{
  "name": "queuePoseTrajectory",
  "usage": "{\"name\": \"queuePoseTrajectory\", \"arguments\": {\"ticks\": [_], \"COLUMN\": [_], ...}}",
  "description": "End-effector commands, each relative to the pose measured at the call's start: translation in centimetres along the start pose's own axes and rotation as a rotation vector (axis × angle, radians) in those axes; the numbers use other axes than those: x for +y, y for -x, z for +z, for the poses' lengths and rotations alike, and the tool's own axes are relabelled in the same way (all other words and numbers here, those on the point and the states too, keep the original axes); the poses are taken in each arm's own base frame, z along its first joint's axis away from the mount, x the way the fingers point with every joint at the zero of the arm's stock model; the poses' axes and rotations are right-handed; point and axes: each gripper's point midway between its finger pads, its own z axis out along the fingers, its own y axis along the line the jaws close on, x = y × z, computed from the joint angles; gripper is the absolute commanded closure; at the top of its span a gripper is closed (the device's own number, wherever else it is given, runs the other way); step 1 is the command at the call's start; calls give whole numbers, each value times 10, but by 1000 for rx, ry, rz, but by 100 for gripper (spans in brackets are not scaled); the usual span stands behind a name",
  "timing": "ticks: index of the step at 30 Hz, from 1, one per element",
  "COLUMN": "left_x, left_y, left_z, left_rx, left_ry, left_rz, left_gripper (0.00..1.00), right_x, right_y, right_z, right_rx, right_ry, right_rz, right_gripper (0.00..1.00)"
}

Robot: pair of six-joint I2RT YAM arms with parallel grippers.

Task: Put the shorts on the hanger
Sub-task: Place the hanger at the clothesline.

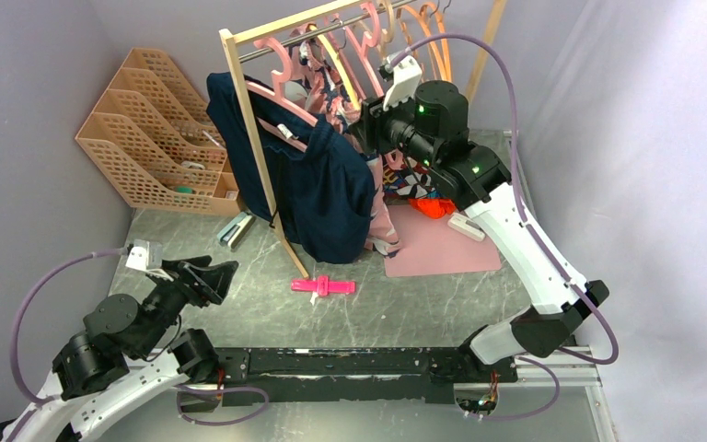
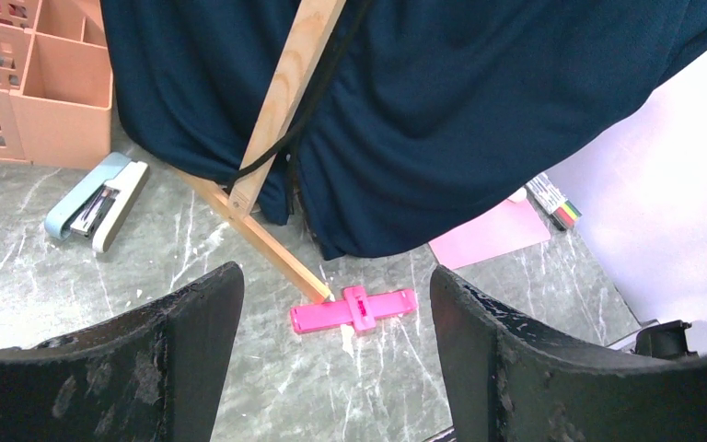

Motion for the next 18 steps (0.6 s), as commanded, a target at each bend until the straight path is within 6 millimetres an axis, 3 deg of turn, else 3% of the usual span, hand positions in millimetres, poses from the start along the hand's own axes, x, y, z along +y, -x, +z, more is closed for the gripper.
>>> {"name": "queuePoseTrajectory", "arguments": {"ticks": [1, 6, 10, 18], "left_x": [-3, -3, -3, -3], "left_y": [1, 2, 2, 2], "left_z": [2, 2, 2, 1], "left_rx": [-9, -12, -11, -12], "left_ry": [-13, -12, -14, -15], "left_rz": [9, 7, 11, 6], "left_gripper": [22, 22, 22, 22], "right_x": [-7, -14, -12, -6], "right_y": [-6, -3, 13, 48], "right_z": [-4, -13, -25, -48], "right_rx": [25, 26, 2, -47], "right_ry": [-46, -86, -77, -58], "right_rz": [8, -2, -10, 29], "right_gripper": [53, 76, 92, 100]}}
